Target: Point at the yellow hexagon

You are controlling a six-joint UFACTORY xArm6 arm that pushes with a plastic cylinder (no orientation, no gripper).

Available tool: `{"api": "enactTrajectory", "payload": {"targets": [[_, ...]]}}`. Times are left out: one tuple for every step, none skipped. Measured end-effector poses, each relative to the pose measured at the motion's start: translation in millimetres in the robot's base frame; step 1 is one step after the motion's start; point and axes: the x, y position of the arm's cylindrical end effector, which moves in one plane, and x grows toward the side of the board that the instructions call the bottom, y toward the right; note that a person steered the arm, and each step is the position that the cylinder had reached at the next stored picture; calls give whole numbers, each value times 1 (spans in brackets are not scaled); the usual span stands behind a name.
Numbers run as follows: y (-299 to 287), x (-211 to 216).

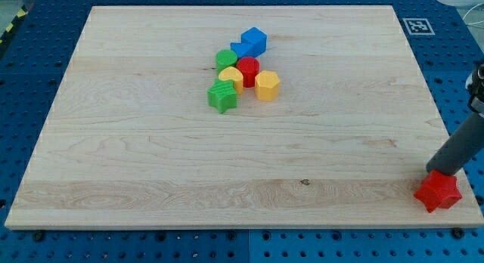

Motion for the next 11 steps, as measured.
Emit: {"api": "enactTrajectory", "payload": {"targets": [[-10, -31], [-31, -64], [-51, -93], [-70, -120], [-87, -143], [-106, -161], [-124, -174], [-143, -187], [-161, -195], [-182, -197], [-205, -197]]}}
